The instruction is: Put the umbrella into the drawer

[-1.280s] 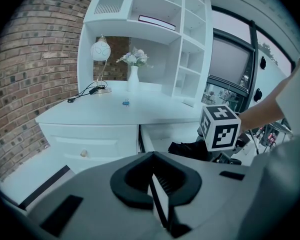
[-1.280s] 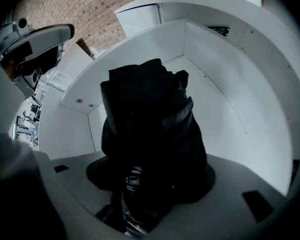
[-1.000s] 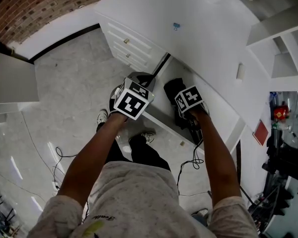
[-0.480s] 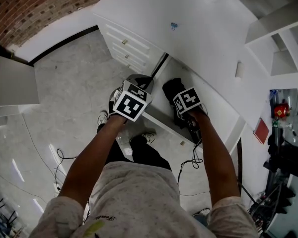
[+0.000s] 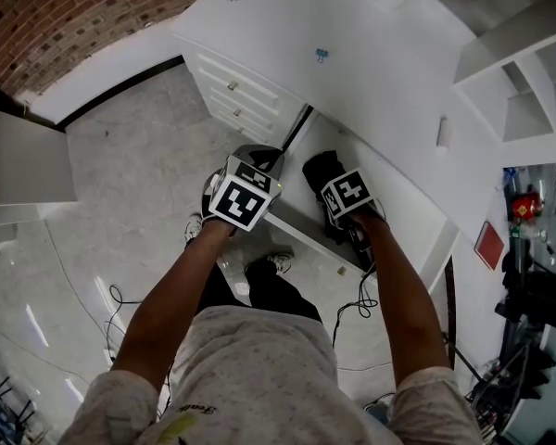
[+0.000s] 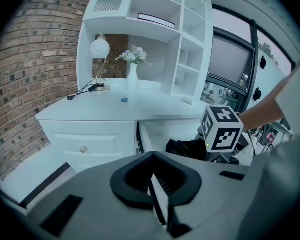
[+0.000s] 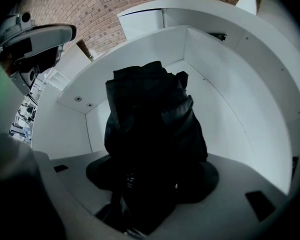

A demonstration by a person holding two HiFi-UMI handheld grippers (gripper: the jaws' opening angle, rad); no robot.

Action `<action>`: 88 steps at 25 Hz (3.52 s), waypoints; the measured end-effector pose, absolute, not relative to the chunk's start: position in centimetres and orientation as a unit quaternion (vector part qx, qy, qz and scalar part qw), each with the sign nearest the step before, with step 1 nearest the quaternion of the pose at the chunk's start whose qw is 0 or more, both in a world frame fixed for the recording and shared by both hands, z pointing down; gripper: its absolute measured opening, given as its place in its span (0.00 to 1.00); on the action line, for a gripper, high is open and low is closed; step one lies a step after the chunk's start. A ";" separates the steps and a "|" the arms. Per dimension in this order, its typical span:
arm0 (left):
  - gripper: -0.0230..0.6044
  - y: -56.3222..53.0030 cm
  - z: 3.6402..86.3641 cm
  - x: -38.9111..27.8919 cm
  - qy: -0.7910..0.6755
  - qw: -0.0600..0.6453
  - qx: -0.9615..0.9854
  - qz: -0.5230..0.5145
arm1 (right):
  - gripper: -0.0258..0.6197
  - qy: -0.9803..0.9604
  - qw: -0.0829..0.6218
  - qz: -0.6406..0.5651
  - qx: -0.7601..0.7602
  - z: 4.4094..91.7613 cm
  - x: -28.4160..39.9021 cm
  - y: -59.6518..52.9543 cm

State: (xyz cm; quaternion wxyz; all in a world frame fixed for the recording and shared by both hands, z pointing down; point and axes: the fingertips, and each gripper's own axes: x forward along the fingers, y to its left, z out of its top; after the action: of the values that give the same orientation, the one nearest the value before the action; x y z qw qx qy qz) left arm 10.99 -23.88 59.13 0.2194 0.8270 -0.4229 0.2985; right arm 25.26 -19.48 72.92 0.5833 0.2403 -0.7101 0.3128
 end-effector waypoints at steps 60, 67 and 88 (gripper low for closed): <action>0.03 -28.9 41.1 9.5 -0.388 0.115 0.891 0.205 | 0.39 -0.787 0.206 0.245 0.528 43.4 22.5 -25.7; 0.03 -29.2 39.1 8.6 -0.400 0.088 0.891 0.198 | 0.33 -0.792 0.169 0.202 0.551 39.9 22.3 -25.3; 0.03 -29.2 37.4 8.6 -0.405 0.077 0.893 0.179 | 0.05 -0.783 0.124 0.113 0.599 35.8 22.5 -24.9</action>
State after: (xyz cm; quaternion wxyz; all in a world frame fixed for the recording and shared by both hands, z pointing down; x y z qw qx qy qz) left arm 8.64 -29.18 37.39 0.0774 0.8934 -0.4048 0.1790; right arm 22.51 -24.94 35.79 0.1236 0.5991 -0.7830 0.1126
